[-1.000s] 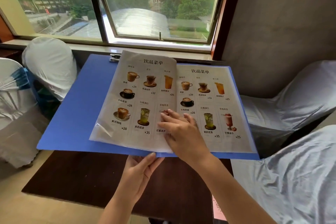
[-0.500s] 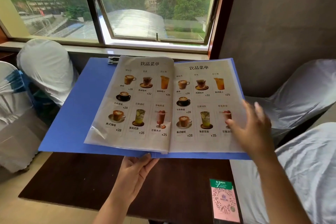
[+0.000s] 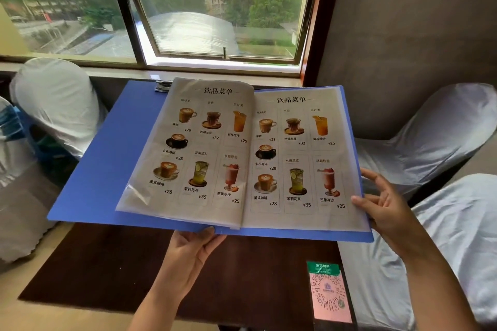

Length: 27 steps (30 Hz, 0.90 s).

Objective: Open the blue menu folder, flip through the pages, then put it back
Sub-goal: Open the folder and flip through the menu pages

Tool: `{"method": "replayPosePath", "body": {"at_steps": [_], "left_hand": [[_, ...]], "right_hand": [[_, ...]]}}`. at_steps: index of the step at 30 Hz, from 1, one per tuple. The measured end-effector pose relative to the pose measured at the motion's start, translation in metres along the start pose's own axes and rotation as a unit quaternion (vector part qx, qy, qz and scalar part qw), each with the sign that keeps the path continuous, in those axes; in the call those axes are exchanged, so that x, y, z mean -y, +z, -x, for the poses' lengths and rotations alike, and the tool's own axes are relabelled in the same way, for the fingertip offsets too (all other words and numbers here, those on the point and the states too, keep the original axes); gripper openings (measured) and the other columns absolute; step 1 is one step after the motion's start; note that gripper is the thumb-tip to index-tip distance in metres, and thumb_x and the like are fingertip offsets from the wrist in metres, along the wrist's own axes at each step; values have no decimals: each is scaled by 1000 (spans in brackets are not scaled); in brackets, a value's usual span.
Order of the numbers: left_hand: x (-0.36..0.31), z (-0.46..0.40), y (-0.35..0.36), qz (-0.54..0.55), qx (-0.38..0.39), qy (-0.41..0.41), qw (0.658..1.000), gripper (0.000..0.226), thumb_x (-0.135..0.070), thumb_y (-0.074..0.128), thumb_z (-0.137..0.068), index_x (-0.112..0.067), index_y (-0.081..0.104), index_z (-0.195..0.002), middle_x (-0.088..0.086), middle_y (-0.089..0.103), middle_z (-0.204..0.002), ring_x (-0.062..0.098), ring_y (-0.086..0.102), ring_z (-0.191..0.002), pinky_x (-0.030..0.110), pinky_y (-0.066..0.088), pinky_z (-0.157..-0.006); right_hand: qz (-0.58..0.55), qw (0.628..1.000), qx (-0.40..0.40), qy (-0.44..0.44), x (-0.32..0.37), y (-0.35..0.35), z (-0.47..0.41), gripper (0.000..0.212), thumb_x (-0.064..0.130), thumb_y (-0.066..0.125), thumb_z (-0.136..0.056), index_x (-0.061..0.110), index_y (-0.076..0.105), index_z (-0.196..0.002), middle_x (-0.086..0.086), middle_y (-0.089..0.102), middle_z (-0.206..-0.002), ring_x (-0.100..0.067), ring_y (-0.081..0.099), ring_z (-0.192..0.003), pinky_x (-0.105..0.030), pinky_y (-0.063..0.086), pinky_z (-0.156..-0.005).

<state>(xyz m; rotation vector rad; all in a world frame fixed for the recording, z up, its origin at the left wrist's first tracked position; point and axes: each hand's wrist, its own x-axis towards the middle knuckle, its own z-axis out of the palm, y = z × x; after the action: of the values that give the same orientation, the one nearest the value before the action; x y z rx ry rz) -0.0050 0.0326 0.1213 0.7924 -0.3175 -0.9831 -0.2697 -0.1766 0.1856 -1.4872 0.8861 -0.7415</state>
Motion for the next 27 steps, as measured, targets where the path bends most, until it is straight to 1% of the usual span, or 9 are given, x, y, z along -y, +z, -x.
{"method": "replayPosePath", "body": {"at_steps": [2, 5, 7, 10, 13, 19, 23, 25, 27], "left_hand": [[-4, 2, 1, -93, -1, 30, 995, 36, 8, 57, -75, -14, 61, -104, 7, 75, -98, 25, 70, -94, 32, 60, -72], [-8, 4, 4, -349, 11, 95, 932, 25, 6, 57, -84, -10, 61, -103, 2, 77, -90, 17, 72, -88, 24, 58, -76], [-12, 6, 5, -404, 18, 90, 910, 26, 9, 57, -84, -9, 59, -103, 7, 76, -88, 16, 71, -89, 23, 57, -79], [-23, 7, 7, -238, 59, 38, 969, 47, 20, 35, -87, -14, 59, -108, 7, 74, -100, 21, 69, -95, 34, 58, -80], [-34, 2, 7, -82, 67, 7, 994, 37, -3, 37, -89, -17, 68, -102, 10, 75, -101, 27, 70, -92, 41, 59, -76], [-45, -13, 13, -127, 108, -52, 985, 33, -18, 49, -85, -8, 59, -115, 11, 75, -101, 24, 71, -90, 34, 60, -72], [-42, -12, 12, -130, 149, -97, 976, 37, -36, 79, -68, -19, 73, -99, 6, 76, -98, 20, 71, -90, 30, 59, -69], [-39, -12, 8, -161, 137, -96, 973, 29, -36, 73, -76, -17, 73, -97, 7, 76, -95, 20, 72, -87, 29, 59, -70], [-36, -14, 4, -189, 132, -84, 970, 42, -41, 75, -71, -11, 72, -100, 9, 76, -94, 20, 72, -86, 28, 59, -70]], "right_hand": [[-3, 1000, 3, -6, -3, 1, 1, 45, 15, 61, -79, 45, 49, -111, 0, 75, -92, -18, 72, -88, -30, 59, -58], [-10, 1000, 2, -15, -9, 6, 0, 47, 10, 58, -83, 38, 47, -119, -5, 73, -96, -22, 71, -90, -34, 61, -60], [-23, 1000, -3, -21, -13, 9, 0, 46, 7, 56, -85, 39, 48, -117, -2, 73, -95, -22, 71, -89, -34, 61, -60], [-56, 998, 0, -16, -17, 8, 3, 46, 7, 56, -84, 42, 50, -113, 1, 74, -94, -23, 71, -89, -34, 61, -58], [-88, 996, 11, -2, -20, 9, 5, 47, 5, 54, -85, 41, 51, -115, -2, 73, -97, -24, 71, -89, -35, 61, -56], [-136, 990, 21, 7, -24, 14, 10, 47, 11, 56, -81, 42, 53, -117, -6, 73, -101, -29, 71, -90, -40, 62, -58], [-132, 991, 29, 1, -27, 19, 10, 52, 13, 58, -80, 33, 48, -127, -6, 73, -101, -31, 70, -93, -38, 61, -59], [-132, 990, 41, -4, -27, 19, 10, 54, 16, 60, -79, 34, 48, -128, -5, 73, -103, -31, 70, -94, -37, 61, -60], [-137, 989, 57, -8, -26, 20, 10, 53, 18, 61, -79, 37, 49, -127, -5, 72, -103, -32, 70, -93, -37, 61, -60]]}}
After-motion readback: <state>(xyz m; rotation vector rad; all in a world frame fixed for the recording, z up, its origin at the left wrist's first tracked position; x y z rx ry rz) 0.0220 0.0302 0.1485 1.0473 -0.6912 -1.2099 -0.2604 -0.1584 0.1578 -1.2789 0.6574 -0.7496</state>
